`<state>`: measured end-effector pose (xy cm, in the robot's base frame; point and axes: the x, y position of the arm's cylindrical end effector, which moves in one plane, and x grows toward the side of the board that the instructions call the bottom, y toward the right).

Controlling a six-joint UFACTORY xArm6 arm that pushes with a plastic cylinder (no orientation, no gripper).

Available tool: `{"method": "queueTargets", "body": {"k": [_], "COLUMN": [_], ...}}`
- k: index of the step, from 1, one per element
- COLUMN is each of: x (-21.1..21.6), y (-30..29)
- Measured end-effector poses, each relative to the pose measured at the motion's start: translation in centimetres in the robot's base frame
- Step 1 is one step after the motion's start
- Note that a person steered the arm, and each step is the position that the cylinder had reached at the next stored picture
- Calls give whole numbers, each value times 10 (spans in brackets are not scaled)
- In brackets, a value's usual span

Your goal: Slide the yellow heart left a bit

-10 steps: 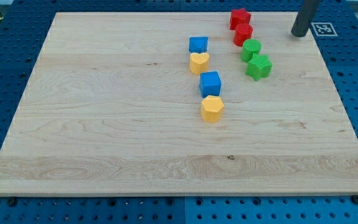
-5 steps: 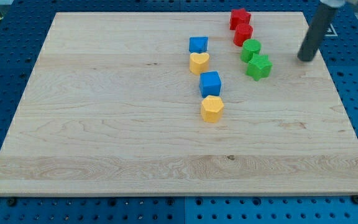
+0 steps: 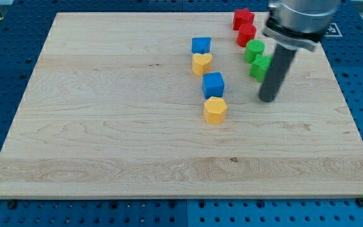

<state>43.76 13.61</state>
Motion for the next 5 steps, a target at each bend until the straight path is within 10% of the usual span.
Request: {"method": "queueTargets", "body": {"k": [5], "x": [-47], "y": [-93]}}
